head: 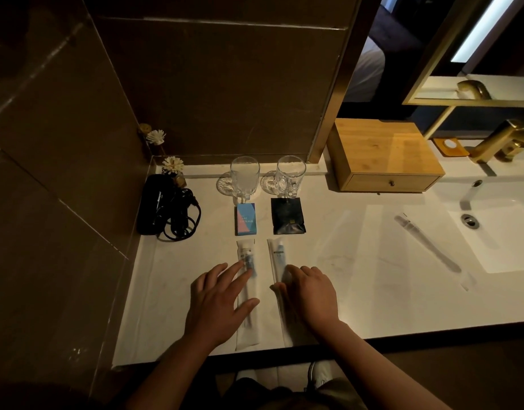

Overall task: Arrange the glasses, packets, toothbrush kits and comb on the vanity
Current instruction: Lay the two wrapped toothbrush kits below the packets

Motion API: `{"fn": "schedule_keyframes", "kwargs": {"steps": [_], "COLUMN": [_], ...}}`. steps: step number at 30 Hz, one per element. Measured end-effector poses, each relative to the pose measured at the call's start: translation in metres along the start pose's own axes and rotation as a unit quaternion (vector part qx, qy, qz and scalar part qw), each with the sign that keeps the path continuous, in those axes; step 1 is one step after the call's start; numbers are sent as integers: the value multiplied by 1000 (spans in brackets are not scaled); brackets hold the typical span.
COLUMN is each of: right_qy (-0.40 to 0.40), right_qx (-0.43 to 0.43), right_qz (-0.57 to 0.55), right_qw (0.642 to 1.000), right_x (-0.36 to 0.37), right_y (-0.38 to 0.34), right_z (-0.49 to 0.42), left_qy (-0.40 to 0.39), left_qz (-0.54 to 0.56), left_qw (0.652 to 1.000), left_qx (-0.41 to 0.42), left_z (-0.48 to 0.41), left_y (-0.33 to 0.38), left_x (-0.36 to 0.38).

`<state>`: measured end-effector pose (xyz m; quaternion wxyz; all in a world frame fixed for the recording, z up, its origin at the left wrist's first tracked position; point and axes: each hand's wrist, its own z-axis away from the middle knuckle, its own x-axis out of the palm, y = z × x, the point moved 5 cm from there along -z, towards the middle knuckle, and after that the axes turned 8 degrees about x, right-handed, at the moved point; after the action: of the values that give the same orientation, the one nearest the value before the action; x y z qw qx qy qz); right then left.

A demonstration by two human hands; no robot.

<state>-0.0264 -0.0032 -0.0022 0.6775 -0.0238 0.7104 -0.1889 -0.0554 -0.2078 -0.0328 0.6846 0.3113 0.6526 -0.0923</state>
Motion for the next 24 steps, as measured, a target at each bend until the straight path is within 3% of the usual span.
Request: {"fn": "schedule_keyframes", "kwargs": {"steps": [10, 18, 24], "right_qy": [-22, -74, -59], "right_qx": [116, 217, 213], "right_qz": [-31, -174, -199], "right_qw": [993, 958, 955], "right_x": [-3, 4, -1], "right_y": [-5, -1, 3], "right_z": [9, 11, 10], "left_qy": [-5, -3, -1], "left_qz": [-6, -5, -3], "left_qw": [1000, 1000, 1000], "left_qx": [0, 0, -1], "left_z": [-1, -1, -1], "left_y": [0, 0, 1], "left_x": [0, -1, -2]}}
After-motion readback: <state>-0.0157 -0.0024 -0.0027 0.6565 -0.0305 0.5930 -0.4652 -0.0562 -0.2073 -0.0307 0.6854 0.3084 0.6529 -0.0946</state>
